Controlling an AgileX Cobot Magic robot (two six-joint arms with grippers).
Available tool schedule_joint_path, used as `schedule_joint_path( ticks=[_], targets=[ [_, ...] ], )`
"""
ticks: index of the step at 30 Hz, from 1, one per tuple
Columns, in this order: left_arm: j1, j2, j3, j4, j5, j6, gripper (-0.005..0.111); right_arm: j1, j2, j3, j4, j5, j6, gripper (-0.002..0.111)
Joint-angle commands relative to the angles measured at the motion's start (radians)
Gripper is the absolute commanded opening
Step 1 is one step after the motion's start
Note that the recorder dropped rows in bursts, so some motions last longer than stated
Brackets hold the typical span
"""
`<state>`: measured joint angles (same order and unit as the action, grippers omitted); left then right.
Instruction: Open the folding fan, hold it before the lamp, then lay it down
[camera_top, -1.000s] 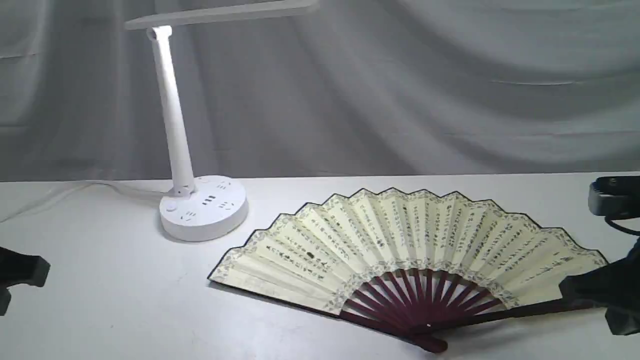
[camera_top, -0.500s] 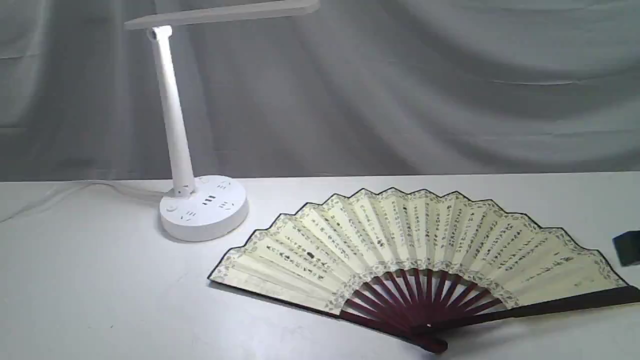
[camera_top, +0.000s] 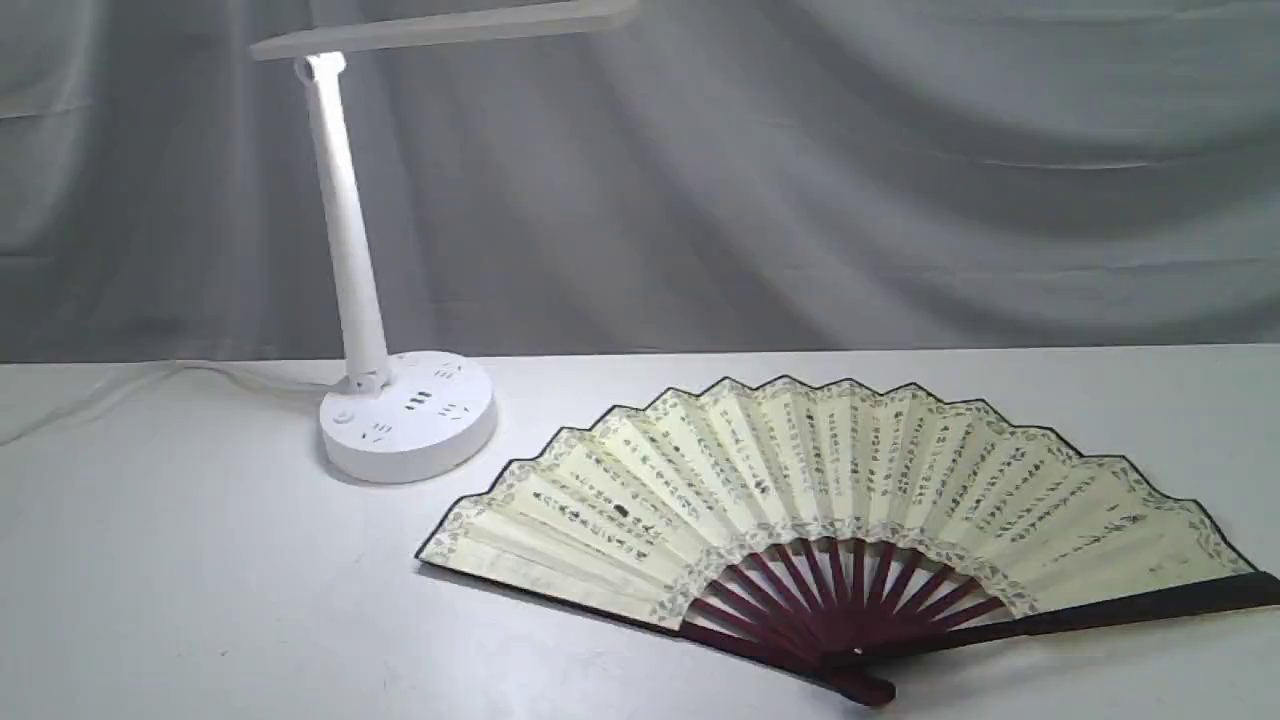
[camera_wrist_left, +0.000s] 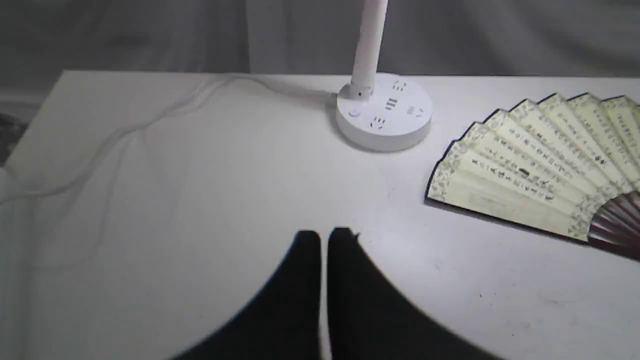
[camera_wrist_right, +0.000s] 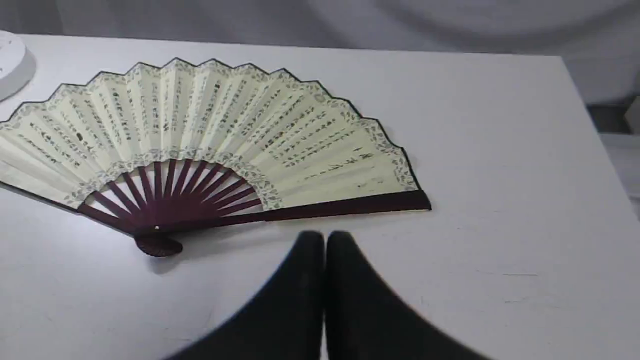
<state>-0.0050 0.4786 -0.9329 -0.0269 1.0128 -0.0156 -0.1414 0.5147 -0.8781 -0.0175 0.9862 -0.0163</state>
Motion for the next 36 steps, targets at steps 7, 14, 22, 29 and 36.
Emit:
schedule_joint_path(
  ticks=[7, 14, 22, 29, 36],
  targets=[
    [-0.005, -0.332, -0.002, -0.007, 0.152, -0.005, 0.000, -0.008, -0.329, 0.004, -0.147, 0.230, 0.052, 0.000],
    [-0.005, -0.479, -0.002, 0.020, 0.192, -0.007, 0.000, -0.008, -0.515, 0.004, -0.221, 0.235, 0.087, 0.000],
    [-0.005, -0.479, 0.028, 0.027, 0.148, -0.010, 0.000, -0.010, -0.515, 0.011, -0.219, 0.235, 0.088, 0.000],
    [-0.005, -0.479, 0.260, 0.011, -0.274, -0.010, 0.000, -0.010, -0.515, 0.170, -0.211, -0.039, 0.093, 0.000],
    [-0.005, -0.479, 0.568, 0.039, -0.643, -0.005, 0.000, -0.008, -0.515, 0.430, -0.170, -0.400, 0.102, 0.000]
  ],
)
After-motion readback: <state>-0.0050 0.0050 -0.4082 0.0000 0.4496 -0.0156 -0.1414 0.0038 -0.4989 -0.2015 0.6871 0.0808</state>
